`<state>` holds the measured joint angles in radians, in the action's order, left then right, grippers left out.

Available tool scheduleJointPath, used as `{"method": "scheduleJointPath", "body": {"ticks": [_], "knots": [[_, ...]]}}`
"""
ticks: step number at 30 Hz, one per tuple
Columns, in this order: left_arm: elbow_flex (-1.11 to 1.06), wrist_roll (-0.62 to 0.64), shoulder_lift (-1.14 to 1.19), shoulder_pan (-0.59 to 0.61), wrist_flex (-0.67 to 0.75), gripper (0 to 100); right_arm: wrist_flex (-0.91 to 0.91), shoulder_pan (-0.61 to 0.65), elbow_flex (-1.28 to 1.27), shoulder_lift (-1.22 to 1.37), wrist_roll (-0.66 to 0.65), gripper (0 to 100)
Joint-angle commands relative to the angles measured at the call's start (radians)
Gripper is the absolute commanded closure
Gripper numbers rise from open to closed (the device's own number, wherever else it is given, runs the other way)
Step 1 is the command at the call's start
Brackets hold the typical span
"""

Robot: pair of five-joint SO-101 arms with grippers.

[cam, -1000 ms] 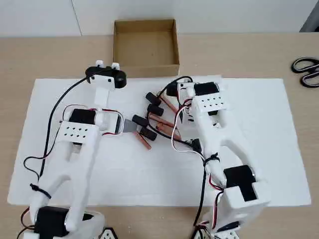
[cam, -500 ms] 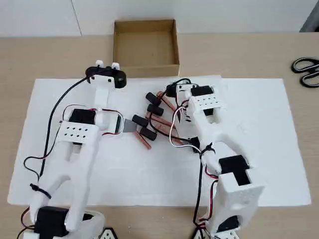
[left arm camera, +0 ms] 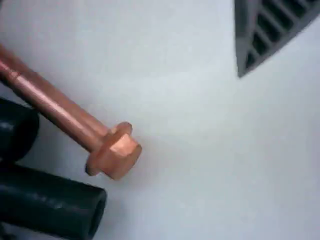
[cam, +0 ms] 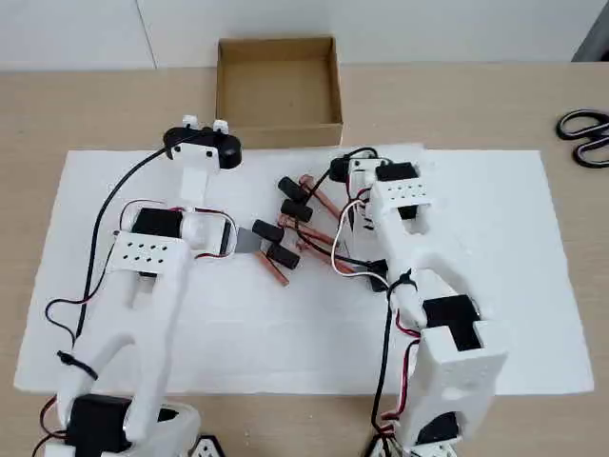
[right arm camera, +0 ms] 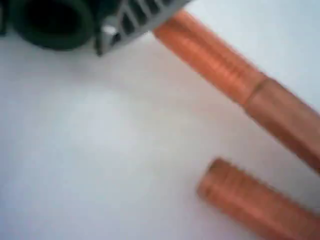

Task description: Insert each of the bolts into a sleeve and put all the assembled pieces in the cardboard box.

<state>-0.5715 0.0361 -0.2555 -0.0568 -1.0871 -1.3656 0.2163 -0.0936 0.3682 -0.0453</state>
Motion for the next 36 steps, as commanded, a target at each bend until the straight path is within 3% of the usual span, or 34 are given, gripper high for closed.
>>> {"method": "scheduleJointPath", "body": {"ticks": [1,10,13,14,20,29,36], "knots": [[0.007,-0.006,-0.012,-0.005,0.014,69,0.018,0.002,-0.008,0.033,0.0,99.3],[0.062,0.005,-0.012,-0.006,-0.037,69,-0.137,0.002,-0.006,-0.331,-0.054,99.4],[0.171,0.176,-0.003,0.005,-0.127,69,-0.179,0.002,-0.009,-0.403,-0.054,99.4],[0.193,0.232,0.009,0.011,-0.133,69,-0.188,0.002,-0.009,-0.409,-0.054,99.4],[0.283,0.218,0.135,-0.023,-0.14,69,-0.191,-0.038,-0.008,-0.415,-0.054,99.4],[0.429,0.365,0.265,-0.071,-0.184,69,-0.211,-0.084,-0.008,-0.415,-0.054,99.4],[0.435,0.448,0.5,-0.114,-0.064,69,-0.194,-0.163,-0.008,-0.409,-0.054,99.4]]}}
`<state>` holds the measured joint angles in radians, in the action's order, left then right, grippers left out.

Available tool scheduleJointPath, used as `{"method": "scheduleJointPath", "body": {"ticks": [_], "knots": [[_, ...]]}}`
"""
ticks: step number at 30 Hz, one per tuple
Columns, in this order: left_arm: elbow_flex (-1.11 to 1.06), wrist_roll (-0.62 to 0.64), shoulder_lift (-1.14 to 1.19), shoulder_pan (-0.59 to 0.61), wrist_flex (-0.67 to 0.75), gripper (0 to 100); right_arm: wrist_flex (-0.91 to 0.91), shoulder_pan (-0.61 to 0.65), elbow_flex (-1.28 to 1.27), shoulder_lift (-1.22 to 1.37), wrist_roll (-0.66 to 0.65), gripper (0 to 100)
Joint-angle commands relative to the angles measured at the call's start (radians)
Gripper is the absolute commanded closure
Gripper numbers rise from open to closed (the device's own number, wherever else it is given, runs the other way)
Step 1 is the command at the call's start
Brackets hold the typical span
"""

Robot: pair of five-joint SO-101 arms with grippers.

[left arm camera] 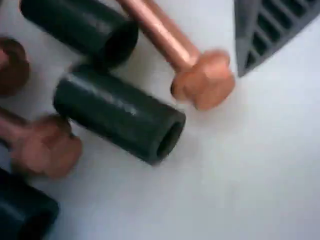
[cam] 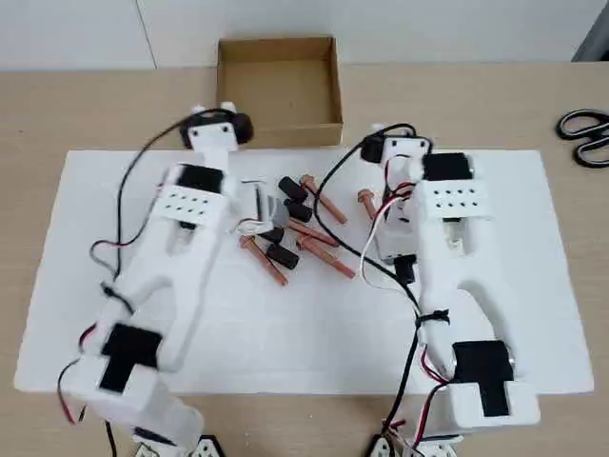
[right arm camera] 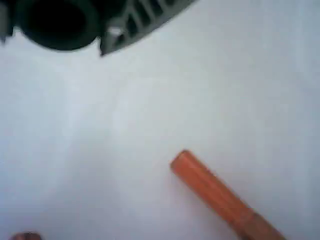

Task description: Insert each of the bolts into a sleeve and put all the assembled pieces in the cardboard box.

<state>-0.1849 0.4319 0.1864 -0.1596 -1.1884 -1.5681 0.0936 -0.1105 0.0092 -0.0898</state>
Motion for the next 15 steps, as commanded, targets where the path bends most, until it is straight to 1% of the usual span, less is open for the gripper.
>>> {"method": "scheduleJointPath", "body": {"ticks": [1,4,5,9,12,15], "knots": [[0.067,0.101,0.089,-0.012,0.018,69,0.008,-0.054,0.009,-0.048,-0.009,99.4],[0.151,0.304,0.169,0.011,-0.106,69,0.008,-0.084,0.009,-0.048,-0.011,99.4],[0.185,0.347,0.192,0.02,-0.157,69,0.008,-0.087,0.009,-0.048,-0.011,99.5],[0.314,0.359,0.258,0.026,-0.344,69,0.008,-0.091,0.009,-0.048,-0.006,99.5],[0.398,0.359,0.292,0.028,-0.431,69,0.01,-0.091,0.009,-0.048,-0.005,99.5],[0.447,0.359,0.302,0.02,-0.485,69,0.01,-0.091,0.009,-0.048,-0.005,99.5]]}}
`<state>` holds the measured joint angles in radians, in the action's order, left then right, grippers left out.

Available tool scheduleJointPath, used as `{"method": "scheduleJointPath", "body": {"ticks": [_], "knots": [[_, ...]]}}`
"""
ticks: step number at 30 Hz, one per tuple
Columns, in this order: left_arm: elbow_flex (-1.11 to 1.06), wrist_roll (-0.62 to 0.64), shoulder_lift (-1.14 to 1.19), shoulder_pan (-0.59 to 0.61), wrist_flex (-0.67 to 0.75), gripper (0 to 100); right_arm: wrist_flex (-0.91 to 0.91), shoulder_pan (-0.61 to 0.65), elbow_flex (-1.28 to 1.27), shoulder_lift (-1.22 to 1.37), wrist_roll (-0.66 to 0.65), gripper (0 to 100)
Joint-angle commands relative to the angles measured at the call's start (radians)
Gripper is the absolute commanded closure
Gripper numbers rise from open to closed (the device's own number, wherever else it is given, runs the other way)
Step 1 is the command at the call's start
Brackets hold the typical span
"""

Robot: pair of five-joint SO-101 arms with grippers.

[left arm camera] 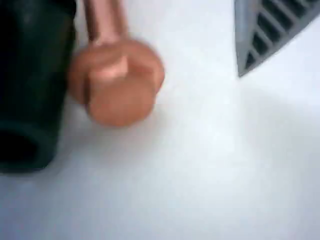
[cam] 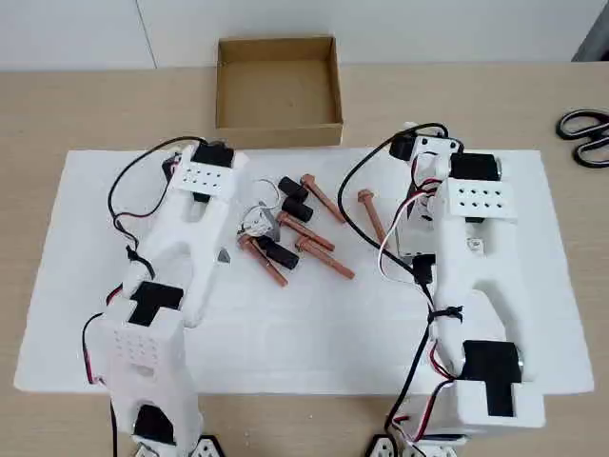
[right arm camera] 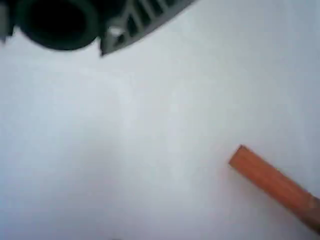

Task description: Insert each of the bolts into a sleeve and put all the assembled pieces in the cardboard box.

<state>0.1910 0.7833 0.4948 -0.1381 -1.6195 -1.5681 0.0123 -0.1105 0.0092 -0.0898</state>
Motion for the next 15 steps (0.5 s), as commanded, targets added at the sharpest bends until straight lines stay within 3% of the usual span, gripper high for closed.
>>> {"method": "scheduleJointPath", "body": {"ticks": [1,7,15], "knots": [[0.079,0.008,-0.005,-0.006,-0.06,69,0.01,-0.01,0.009,-0.048,-0.005,99.5],[0.081,0.015,-0.003,-0.08,-0.069,69,0.01,-0.01,0.009,-0.048,-0.005,99.5],[0.087,0.149,-0.008,-0.083,-0.089,69,0.01,-0.01,0.009,-0.047,-0.006,99.5]]}}
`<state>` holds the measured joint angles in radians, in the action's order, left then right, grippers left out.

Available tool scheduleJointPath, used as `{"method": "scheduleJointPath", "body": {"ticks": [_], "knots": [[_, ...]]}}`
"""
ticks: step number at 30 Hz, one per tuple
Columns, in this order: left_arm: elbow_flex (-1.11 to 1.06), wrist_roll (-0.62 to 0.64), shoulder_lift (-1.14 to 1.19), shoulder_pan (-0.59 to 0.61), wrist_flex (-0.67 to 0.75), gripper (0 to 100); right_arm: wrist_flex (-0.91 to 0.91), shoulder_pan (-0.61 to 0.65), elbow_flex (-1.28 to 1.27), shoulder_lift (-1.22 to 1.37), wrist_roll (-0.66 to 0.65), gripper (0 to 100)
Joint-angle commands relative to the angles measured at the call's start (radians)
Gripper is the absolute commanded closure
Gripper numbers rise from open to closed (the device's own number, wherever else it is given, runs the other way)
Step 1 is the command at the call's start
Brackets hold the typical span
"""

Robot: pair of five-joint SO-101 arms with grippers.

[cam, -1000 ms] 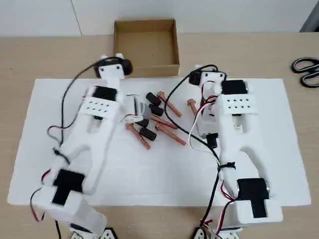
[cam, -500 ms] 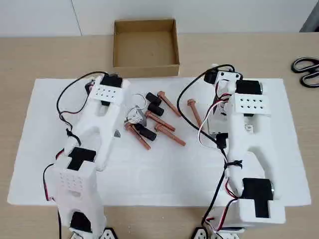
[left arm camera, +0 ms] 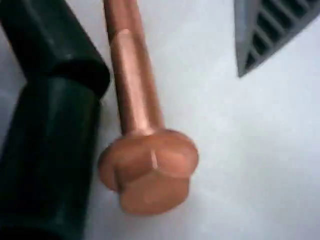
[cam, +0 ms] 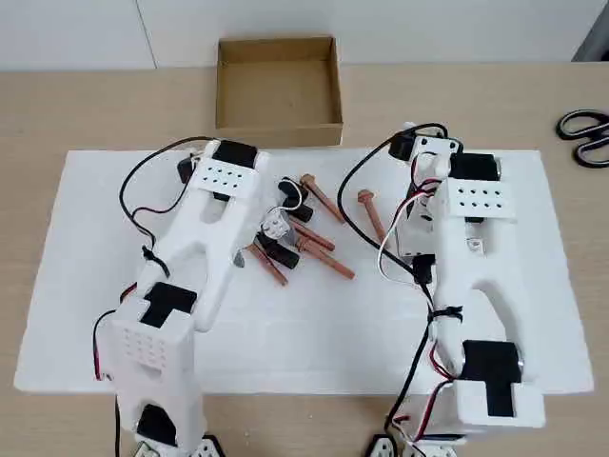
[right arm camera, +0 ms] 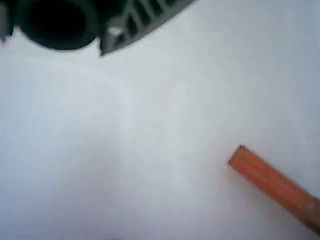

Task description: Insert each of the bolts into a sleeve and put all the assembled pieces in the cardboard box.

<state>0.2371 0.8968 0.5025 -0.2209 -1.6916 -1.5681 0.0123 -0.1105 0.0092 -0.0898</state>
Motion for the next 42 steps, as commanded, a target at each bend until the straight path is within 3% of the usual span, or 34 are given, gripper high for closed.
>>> {"method": "scheduleJointPath", "body": {"ticks": [1,9,18,27,42], "knots": [[0.041,0.046,-0.015,0.005,-0.017,69,0.01,-0.01,0.009,-0.047,-0.006,99.5],[0.039,0.054,-0.015,0.08,-0.057,69,0.01,-0.01,0.009,-0.047,-0.006,99.5],[0.039,0.054,-0.031,0.072,-0.058,69,0.01,-0.01,0.008,-0.047,-0.006,99.5],[0.033,0.049,-0.215,0.06,-0.058,69,0.028,-0.007,0.005,-0.016,-0.005,99.5],[-0.097,0.049,-0.212,0.074,-0.014,69,0.03,-0.008,0.009,0.028,-0.005,99.5]]}}
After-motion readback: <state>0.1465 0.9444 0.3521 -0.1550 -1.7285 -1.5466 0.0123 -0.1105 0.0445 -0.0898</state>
